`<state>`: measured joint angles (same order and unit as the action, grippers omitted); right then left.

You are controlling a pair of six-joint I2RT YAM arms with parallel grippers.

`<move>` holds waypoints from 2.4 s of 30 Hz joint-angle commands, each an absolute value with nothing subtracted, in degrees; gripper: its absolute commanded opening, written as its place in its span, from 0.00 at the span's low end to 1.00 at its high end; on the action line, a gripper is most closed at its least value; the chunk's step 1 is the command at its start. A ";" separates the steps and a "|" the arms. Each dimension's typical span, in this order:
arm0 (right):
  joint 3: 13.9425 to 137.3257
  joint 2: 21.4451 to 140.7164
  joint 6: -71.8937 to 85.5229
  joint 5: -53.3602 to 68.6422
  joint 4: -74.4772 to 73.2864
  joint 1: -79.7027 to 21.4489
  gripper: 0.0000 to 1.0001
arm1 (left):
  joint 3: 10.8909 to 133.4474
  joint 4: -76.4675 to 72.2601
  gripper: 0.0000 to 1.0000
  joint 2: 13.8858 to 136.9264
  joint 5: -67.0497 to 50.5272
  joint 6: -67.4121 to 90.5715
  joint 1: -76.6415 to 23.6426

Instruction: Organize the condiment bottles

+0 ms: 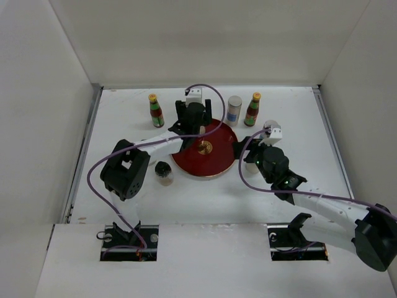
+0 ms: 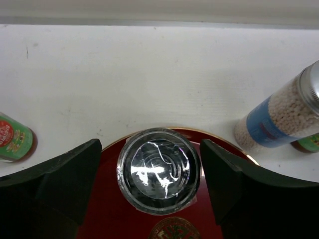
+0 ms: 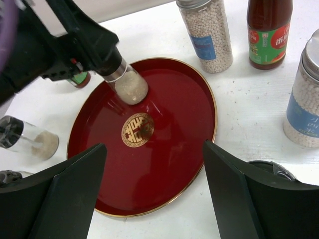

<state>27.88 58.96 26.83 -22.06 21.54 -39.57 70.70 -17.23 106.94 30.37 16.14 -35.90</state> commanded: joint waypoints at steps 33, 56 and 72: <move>80.50 101.86 19.16 -31.19 2.46 -30.10 0.87 | 17.49 -48.51 0.51 55.72 13.80 33.84 -40.91; 89.65 112.24 18.19 -31.02 4.92 -27.20 0.60 | 12.66 -57.39 0.55 60.11 13.62 37.18 -39.15; 76.03 97.20 15.64 -30.06 13.80 -36.51 0.55 | 12.30 -58.36 0.55 61.08 13.97 36.91 -38.72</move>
<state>76.05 99.29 15.20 -30.63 6.50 -35.38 12.82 -54.65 61.34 14.37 36.69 -39.33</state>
